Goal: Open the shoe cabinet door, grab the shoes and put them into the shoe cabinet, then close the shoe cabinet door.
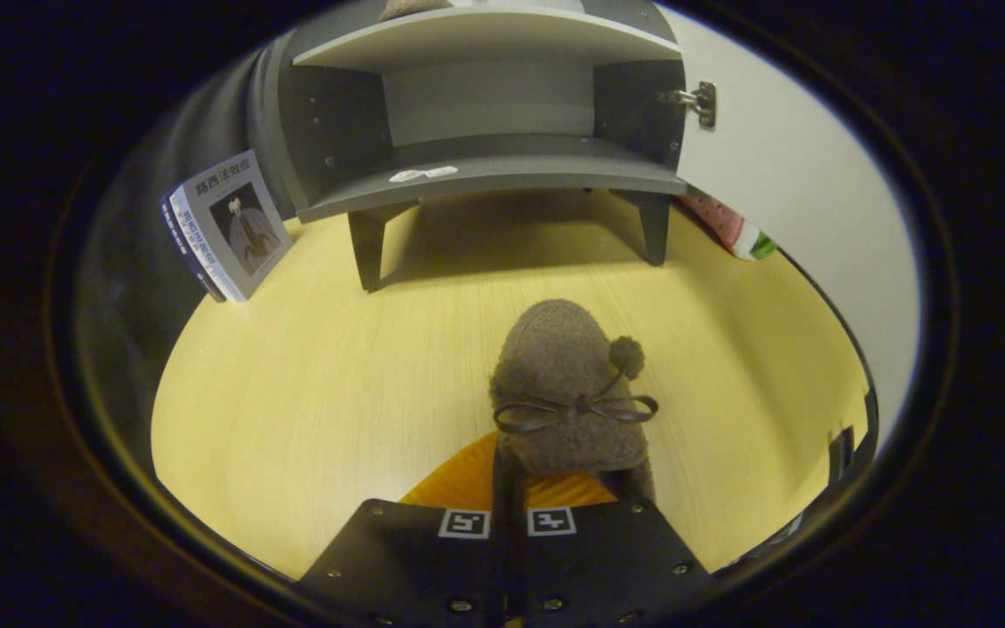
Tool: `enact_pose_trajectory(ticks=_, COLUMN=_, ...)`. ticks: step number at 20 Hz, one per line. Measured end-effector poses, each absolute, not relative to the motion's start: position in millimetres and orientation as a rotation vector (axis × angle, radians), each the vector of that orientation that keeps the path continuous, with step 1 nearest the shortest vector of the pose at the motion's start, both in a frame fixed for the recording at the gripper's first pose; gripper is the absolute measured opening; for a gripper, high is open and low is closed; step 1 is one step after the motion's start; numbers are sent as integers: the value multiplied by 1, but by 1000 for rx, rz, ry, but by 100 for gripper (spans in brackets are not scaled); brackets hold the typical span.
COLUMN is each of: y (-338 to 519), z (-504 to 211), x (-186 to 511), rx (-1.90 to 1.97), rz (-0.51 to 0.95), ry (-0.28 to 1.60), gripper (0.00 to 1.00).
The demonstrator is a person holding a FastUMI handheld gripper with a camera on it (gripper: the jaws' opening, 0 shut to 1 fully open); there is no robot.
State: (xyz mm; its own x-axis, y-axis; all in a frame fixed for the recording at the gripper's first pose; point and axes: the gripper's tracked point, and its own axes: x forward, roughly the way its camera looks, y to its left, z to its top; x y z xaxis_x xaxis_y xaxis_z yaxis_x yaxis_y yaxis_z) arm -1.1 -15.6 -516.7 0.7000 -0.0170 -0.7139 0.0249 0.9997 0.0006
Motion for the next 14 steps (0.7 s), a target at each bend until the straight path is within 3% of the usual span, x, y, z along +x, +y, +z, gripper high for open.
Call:
enact_pose_trajectory(ticks=5, y=-22, z=-457, x=6, rx=49, rz=-3, ry=708, gripper=1)
enact_pose_trajectory(ticks=14, y=-51, z=-260, x=39, rx=42, rz=2, ry=498, gripper=1)
